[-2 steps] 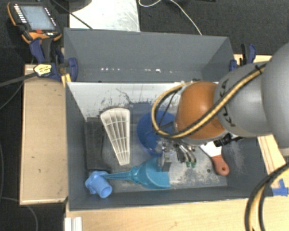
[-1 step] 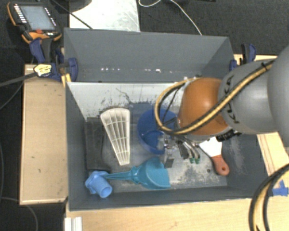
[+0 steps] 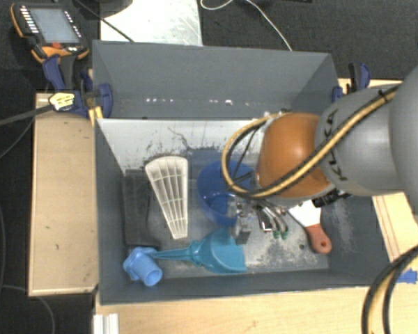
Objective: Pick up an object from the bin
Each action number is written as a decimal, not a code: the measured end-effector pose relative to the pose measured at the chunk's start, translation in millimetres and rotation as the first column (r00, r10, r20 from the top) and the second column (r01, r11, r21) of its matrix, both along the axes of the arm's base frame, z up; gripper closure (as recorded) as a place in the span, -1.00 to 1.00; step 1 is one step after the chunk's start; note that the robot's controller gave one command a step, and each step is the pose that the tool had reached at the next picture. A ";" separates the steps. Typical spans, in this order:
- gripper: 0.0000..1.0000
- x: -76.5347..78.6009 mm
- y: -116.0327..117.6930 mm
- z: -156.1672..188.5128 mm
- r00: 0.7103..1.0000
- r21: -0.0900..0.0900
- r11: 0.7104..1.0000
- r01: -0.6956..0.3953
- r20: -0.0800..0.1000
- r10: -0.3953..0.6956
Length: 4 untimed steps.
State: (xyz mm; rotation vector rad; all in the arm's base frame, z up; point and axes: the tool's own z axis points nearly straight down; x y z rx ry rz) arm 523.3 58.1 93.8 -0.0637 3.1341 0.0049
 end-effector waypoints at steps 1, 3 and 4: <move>1.00 3.9 -4.5 5.7 0.999 0.001 0.999 -0.033 0.005 0.033; 1.00 -4.2 2.1 54.9 0.998 0.001 0.999 -0.055 0.008 0.055; 1.00 -8.5 -0.9 77.0 0.996 0.000 0.996 -0.088 0.014 0.088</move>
Offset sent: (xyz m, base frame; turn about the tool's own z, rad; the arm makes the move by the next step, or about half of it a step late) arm -0.0054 -0.0021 0.0490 -0.0277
